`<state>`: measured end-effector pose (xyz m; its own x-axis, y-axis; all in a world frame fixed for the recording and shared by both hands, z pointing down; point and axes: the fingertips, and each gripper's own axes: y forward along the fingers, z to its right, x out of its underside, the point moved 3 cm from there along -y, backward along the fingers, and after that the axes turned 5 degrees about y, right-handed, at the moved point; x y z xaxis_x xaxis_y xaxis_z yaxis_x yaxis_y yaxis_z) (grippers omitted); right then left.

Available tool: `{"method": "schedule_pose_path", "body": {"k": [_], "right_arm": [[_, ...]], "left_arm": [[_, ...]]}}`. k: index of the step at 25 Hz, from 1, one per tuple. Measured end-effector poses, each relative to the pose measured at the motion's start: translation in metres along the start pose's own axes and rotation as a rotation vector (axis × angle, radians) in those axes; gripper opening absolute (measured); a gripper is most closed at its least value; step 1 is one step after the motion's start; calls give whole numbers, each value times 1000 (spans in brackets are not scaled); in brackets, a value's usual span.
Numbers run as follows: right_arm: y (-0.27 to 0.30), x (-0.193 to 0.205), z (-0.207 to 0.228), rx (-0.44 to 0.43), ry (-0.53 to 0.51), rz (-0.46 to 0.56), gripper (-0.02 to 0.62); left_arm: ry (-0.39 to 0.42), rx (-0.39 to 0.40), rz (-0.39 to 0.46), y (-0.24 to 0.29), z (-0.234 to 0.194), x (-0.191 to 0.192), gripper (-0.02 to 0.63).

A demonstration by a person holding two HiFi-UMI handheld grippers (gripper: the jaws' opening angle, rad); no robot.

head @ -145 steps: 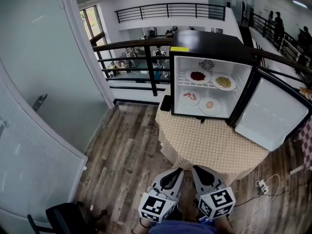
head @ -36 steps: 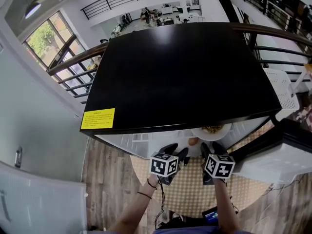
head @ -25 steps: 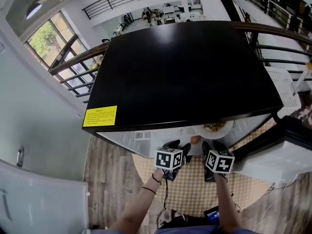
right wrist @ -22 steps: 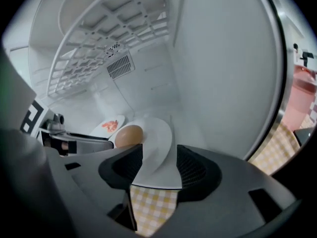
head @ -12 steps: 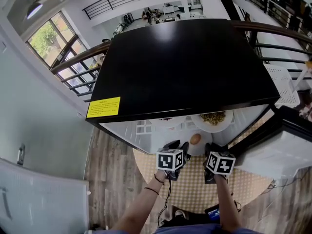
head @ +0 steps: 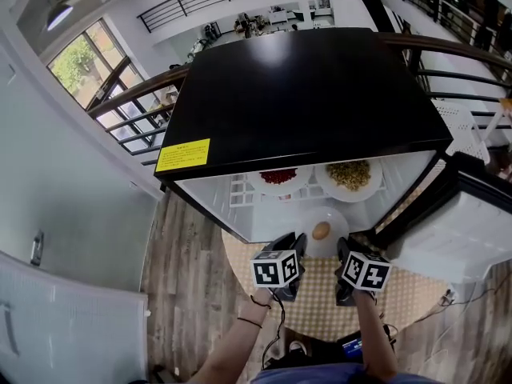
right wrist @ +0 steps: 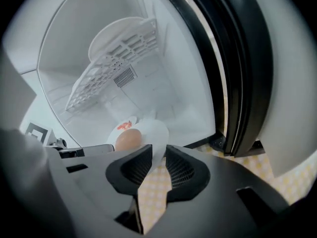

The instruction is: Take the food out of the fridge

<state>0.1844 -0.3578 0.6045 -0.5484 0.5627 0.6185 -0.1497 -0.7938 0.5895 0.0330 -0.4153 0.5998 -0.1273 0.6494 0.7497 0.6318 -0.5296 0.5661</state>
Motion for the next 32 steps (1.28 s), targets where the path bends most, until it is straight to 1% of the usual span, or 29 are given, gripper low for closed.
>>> {"method": "schedule_pose_path", "body": {"k": [5, 10, 15, 25, 32], "right_arm": [[-19, 12, -11, -43, 29, 17, 91], [-44, 20, -19, -50, 37, 44, 69], [-72, 30, -30, -52, 32, 69, 64], [-117, 64, -48, -80, 17, 80, 63], [-151, 89, -64, -92, 0, 94, 63]], "left_arm": [[-8, -1, 42, -26, 7, 5, 96], [-47, -15, 91, -55, 12, 14, 81], [-68, -6, 123, -83, 19, 25, 77], [-59, 40, 161, -138, 34, 52, 77], [-67, 56, 203, -178, 41, 70, 77]]}}
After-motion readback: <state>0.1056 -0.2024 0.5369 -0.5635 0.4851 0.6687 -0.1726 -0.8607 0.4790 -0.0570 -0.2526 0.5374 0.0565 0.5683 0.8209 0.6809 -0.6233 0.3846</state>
